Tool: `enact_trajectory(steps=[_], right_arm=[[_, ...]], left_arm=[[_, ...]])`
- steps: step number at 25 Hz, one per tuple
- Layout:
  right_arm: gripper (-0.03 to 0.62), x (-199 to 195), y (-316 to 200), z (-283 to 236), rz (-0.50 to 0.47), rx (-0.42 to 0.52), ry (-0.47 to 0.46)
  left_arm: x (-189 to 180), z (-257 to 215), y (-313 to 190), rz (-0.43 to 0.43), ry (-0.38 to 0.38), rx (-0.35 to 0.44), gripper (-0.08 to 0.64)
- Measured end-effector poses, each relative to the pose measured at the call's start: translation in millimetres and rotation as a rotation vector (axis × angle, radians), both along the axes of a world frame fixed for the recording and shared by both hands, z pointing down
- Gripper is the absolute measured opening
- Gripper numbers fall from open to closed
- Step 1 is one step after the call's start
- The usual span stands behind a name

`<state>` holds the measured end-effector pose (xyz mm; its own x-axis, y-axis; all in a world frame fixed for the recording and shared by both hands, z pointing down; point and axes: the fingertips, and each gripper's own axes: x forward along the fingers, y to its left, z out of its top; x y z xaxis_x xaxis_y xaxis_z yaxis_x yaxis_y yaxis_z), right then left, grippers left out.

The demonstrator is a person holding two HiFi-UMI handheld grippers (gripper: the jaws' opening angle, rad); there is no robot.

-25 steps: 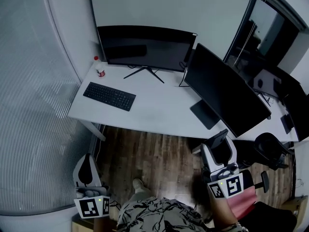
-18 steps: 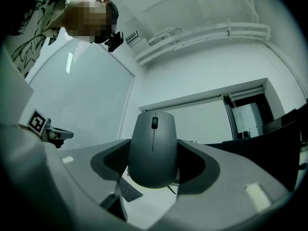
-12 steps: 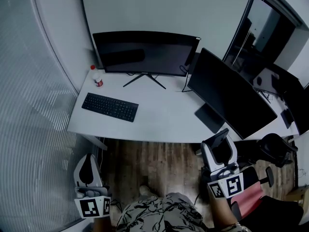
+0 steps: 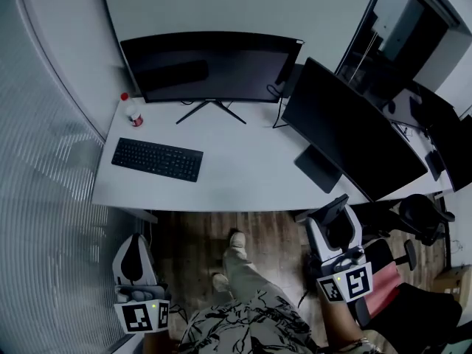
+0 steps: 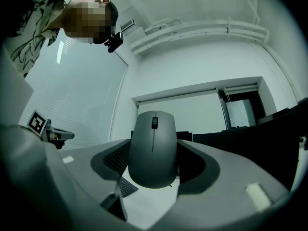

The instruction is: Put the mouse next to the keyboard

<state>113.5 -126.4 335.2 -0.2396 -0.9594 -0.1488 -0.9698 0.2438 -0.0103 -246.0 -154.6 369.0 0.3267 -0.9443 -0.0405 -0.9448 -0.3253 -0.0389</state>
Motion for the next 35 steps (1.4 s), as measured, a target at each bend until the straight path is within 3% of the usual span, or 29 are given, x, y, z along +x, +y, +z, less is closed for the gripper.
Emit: enact_trajectory(steps=[11,35], right_arm=[[0.301,6.3,-72.1,8.3,-0.006,0.007,-0.027],[0.301,38.3,-245.6,-14.1,-0.03,0.064,-0.046]], left_arm=[[3.6,0.3,-65.9,-0.013,-0.019,-0.003,-0.005],[42.2,-38.6,-236.6,-0.025,-0.027,0.077,-0.005]])
